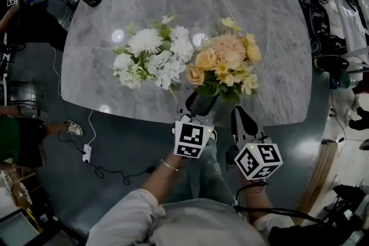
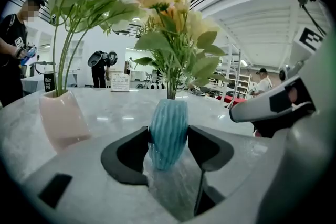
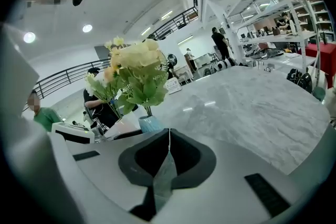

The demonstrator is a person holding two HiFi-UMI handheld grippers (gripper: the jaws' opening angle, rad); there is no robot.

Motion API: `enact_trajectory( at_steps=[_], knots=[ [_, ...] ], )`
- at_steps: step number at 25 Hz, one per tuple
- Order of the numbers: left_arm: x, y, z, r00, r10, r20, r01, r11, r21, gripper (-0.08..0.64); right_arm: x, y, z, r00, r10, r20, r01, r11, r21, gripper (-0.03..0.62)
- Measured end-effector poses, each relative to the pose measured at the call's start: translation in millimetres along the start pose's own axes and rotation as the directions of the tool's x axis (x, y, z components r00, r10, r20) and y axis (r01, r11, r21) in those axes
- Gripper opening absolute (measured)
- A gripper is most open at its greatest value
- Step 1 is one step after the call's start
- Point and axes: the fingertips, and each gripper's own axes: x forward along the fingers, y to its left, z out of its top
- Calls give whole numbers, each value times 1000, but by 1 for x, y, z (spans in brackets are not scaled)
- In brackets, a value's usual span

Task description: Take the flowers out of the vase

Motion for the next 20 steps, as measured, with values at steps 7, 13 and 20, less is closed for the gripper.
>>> enact_trajectory(
  at_steps=[7, 13, 20],
  knots=[
    [0, -1, -2, 1000, 0, -15, 0, 1000, 1, 245, -1, 8, 5, 999, 48, 0, -48, 998, -37, 8],
    [1, -1, -2, 1000, -2, -17, 2, 1000, 8, 244, 5, 19, 10, 996, 94, 4, -94, 992, -81, 18],
    [1, 0, -2, 1000, -2, -12, 2, 1000, 10, 242, 24, 41, 20, 986, 168, -15, -168, 974, -150, 71]
  ],
)
